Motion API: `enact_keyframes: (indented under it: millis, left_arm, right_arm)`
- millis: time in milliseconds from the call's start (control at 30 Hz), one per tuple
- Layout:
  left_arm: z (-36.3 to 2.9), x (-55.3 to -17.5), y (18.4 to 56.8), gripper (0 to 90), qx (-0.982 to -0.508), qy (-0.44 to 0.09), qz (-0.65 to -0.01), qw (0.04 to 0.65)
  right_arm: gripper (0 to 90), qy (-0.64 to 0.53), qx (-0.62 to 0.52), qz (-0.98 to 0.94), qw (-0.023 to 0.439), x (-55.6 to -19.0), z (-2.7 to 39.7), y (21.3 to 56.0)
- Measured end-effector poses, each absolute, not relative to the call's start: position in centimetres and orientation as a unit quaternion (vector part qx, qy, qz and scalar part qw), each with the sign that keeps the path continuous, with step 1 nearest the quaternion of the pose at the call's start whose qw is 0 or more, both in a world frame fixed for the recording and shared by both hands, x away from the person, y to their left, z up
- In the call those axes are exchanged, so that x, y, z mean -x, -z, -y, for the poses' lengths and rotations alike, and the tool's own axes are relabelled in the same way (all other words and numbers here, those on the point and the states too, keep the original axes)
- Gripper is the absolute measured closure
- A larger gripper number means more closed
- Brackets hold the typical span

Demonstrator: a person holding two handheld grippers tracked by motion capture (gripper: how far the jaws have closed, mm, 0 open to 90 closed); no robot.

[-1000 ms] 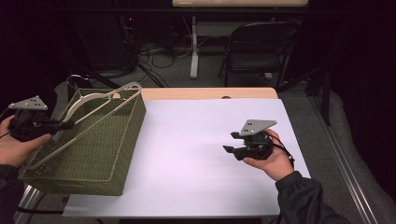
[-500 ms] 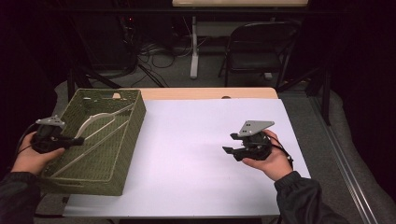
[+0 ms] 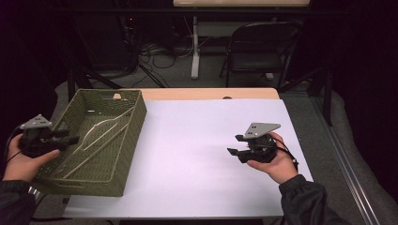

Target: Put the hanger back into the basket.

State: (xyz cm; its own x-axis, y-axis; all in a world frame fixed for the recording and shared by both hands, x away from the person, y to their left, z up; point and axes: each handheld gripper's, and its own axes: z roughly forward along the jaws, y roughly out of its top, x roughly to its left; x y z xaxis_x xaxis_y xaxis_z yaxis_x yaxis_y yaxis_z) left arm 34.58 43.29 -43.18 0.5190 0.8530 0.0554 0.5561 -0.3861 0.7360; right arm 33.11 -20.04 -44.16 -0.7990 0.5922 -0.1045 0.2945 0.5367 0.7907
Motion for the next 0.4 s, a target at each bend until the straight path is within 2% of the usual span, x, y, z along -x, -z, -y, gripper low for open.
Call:
enact_keyframes:
  millis: [133, 300, 400]
  left_arm:
    - [-42.6, -31.4, 41.1, 44.5, -0.784, -0.263, -0.436, 0.356]
    - [-39.4, -26.2, 39.4, 42.1, -0.78, -0.281, -0.407, 0.382]
    - [-36.8, -23.4, 39.4, 41.8, -0.781, -0.266, -0.381, 0.417]
  right_arm:
    - [43.1, -0.408, -0.264, -0.854, 0.186, -32.8, 20.4, 44.2]
    - [40.4, -0.412, -0.275, -0.844, 0.205, -31.3, 21.6, 43.9]
    - [38.5, -0.415, -0.283, -0.838, 0.214, -30.5, 22.4, 43.8]
